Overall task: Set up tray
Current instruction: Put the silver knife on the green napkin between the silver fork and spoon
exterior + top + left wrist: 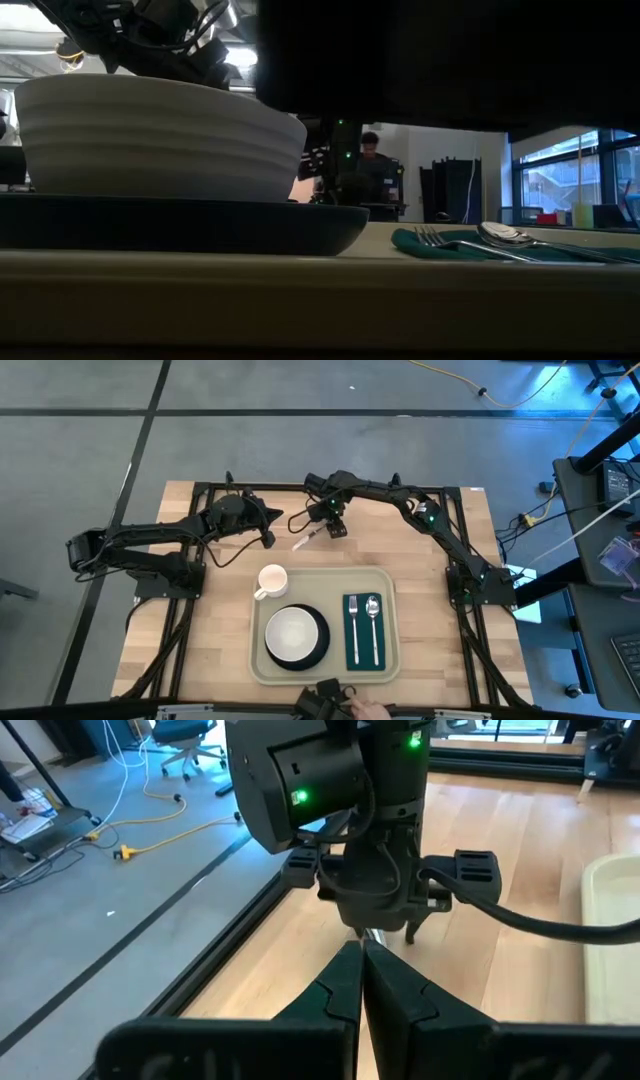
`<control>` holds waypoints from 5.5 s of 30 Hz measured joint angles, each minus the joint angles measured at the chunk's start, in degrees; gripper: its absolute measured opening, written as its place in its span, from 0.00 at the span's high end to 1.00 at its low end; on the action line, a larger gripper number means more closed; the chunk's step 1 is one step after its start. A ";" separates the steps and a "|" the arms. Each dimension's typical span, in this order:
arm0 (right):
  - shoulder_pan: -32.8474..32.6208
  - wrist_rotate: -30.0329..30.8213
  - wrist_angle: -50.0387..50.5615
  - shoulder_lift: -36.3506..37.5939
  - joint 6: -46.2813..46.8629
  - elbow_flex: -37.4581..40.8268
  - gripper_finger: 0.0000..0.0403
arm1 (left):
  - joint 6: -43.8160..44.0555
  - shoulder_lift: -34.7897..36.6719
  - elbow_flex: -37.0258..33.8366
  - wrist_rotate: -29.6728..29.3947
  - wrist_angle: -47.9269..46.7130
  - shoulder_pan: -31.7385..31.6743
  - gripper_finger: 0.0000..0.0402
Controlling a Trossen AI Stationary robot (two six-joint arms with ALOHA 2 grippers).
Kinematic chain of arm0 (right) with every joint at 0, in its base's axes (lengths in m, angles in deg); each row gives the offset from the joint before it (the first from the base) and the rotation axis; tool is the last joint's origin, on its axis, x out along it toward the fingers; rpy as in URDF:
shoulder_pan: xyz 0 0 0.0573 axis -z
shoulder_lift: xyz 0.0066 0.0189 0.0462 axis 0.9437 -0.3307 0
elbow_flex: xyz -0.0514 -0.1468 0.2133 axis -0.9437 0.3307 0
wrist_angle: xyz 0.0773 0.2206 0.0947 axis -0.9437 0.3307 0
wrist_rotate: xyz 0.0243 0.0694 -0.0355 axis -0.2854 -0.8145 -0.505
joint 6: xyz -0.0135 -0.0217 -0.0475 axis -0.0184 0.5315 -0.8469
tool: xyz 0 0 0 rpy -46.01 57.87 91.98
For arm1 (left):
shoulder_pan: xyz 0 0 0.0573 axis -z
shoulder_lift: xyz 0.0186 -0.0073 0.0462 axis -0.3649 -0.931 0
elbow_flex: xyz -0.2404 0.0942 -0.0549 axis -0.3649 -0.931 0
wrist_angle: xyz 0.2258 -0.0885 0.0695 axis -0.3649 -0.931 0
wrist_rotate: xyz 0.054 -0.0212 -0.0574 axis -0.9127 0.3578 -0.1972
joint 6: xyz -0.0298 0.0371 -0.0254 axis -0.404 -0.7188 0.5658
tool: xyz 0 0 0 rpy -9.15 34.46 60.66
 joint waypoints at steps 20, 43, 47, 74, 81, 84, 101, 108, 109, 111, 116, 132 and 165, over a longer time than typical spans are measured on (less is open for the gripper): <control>-0.33 6.94 -0.41 0.07 4.67 1.36 0.73 | 1.50 0.00 0.00 -0.02 0.03 0.90 0.98; -3.60 8.53 8.50 2.50 22.14 10.60 0.88 | 1.31 0.00 0.00 -0.02 -0.87 7.16 0.98; -4.57 8.31 7.95 3.73 23.54 11.76 0.88 | 1.29 0.00 0.00 -1.13 -3.96 8.03 0.98; -5.64 1.30 -30.49 30.03 32.20 55.32 0.89 | -5.45 -1.15 0.92 -4.13 -7.18 11.40 0.92; -5.62 0.47 -32.50 29.99 32.95 55.32 0.89 | -15.01 -9.55 4.00 -4.41 -7.23 9.32 0.82; -4.83 -3.43 -33.44 29.90 33.90 55.32 0.89 | -18.79 -14.04 6.23 -4.60 -7.23 8.17 0.76; -4.26 -8.83 -36.36 29.62 38.12 55.45 0.89 | -31.73 -35.71 17.59 -3.89 -9.69 4.02 0.66; -4.04 -10.96 -37.54 29.49 39.57 55.54 0.89 | -33.75 -42.98 23.26 -2.50 -13.99 4.04 0.67; -3.94 -11.24 -37.56 29.46 39.65 55.54 0.89 | -34.01 -43.86 24.02 -2.56 -13.99 4.04 0.67; -3.87 -11.69 -37.65 29.49 39.61 55.54 0.89 | -34.22 -45.37 25.40 -2.96 -15.07 4.05 0.67; -3.87 -14.70 -38.64 29.22 39.79 55.74 0.91 | -34.91 -47.20 27.43 -3.15 -16.82 4.09 0.68; -3.93 -15.44 -39.72 29.14 38.02 55.82 0.99 | -34.62 -49.70 27.69 -0.42 -18.83 4.07 0.99; -8.61 -2.02 -43.03 29.22 31.76 55.65 0.47 | -16.31 -49.79 27.52 2.97 -18.50 3.91 0.99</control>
